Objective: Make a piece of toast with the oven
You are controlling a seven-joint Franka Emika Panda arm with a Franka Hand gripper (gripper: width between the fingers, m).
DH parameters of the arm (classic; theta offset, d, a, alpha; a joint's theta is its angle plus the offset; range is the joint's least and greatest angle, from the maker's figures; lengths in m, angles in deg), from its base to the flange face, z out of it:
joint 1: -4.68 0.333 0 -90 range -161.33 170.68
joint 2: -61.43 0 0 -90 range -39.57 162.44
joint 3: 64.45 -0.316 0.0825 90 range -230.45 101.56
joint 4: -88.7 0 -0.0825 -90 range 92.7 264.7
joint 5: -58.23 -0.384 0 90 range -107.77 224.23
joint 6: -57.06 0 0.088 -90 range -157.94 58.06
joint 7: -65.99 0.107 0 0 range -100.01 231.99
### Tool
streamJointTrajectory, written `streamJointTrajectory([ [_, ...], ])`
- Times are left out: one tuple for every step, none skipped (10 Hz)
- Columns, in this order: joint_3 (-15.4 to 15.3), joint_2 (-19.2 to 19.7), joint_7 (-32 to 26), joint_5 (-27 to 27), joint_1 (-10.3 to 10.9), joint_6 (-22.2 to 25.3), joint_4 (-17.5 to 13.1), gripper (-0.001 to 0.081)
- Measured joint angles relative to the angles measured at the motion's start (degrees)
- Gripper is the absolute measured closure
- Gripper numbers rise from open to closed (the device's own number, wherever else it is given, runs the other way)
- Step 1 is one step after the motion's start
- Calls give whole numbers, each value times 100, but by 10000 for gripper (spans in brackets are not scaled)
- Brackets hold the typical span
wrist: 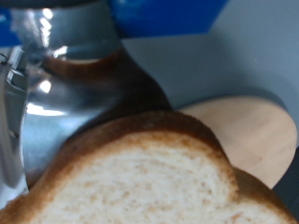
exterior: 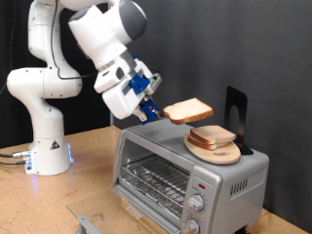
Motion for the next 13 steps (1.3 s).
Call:
streamJointTrajectory([
  [201,-25,-185,1,-56,167,31,481],
  [387,-49,-372,30,-134,333,54,481],
  [565,-68,-563,130,-220,517,68,481],
  [731,-83,-743,294,-314,710,73,481],
  [883,-94,-921,464,-406,886,74,481],
  [1014,-96,-1108,609,-481,1005,80,481],
  [1116,-97,-1279,735,-541,1095,91,481],
  [1202,-97,-1421,827,-587,1150,116,481],
  [1273,-98,-1512,880,-622,1180,147,481],
  [1326,-98,-1573,898,-635,1188,178,481],
  [1353,-105,-1610,898,-635,1188,203,481],
  [1348,-100,-1607,898,-635,1188,203,481],
  [1350,-85,-1657,931,-635,1174,217,481],
])
